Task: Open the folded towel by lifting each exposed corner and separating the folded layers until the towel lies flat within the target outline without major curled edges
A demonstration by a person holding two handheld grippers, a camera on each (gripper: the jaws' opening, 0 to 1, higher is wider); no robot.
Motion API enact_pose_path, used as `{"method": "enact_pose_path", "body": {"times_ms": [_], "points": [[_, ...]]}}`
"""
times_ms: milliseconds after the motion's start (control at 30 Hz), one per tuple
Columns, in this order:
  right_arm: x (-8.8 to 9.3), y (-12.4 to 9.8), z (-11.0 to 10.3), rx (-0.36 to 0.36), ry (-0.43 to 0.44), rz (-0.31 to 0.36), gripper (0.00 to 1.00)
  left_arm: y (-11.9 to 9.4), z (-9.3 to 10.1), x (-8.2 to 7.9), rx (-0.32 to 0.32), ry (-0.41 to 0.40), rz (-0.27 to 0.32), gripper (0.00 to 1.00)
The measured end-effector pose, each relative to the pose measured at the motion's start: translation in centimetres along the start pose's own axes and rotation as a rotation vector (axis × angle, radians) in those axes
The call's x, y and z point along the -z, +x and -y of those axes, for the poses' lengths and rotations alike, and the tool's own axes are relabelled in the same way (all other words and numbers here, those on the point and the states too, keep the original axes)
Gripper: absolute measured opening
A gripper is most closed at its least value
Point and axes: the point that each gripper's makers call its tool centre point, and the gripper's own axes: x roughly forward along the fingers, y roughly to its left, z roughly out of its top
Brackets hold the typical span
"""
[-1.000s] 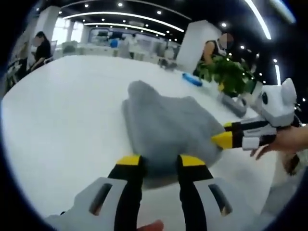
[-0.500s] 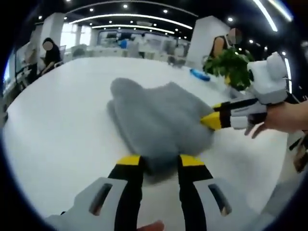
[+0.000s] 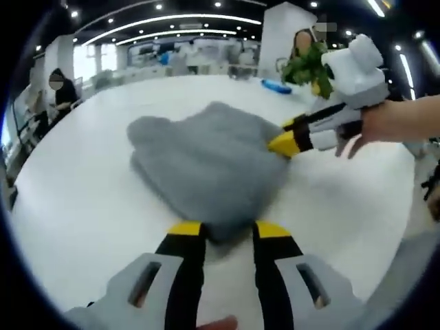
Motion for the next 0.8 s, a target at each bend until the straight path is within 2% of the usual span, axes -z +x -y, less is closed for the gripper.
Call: {"method": "enact_pose_path", "body": {"times_ms": [67,233,333,400,467,533,667,800], "points": [[-0.1,0.1,0.2,-0.024,-0.008,-0.005,0.13,-0.1,0.6,0.3,0.008,0.049,-0.015,0.26],[-0.7,1.0,0.9,-0.092,-0.078,-0.029,0.13,-0.4,2.3,0.4,0.039,0.045,-0.037,0.26],[-1.4,1.9,1.4,-0.107,-0.150,-0.053,0.14,-0.4,4.4,0.5,0.109,0.004,-0.043,0.26],[-2.0,2.3,1.2,-0.111,-0.182,-0.052,0.13,-0.4,5.4,0.5,0.133,0.007,-0.044,0.26],[-2.7,2.9,0.9,-0.115,-0.224,-0.049,0.13,-0.1,6.6,0.5,0.158,0.043,-0.036,0.26],[-3.1,3.5,1.0,-0.116,-0.236,-0.048,0.13,0.2,6.7,0.4,0.151,0.040,-0.033,0.26],[-3.9,4.2,0.9,-0.122,-0.277,-0.044,0.14,0.8,6.8,-0.2,0.169,-0.021,-0.037,0.25],[-4.6,5.0,1.0,-0.136,-0.318,-0.051,0.14,1.3,7.0,-0.5,0.179,-0.022,-0.034,0.23]]}}
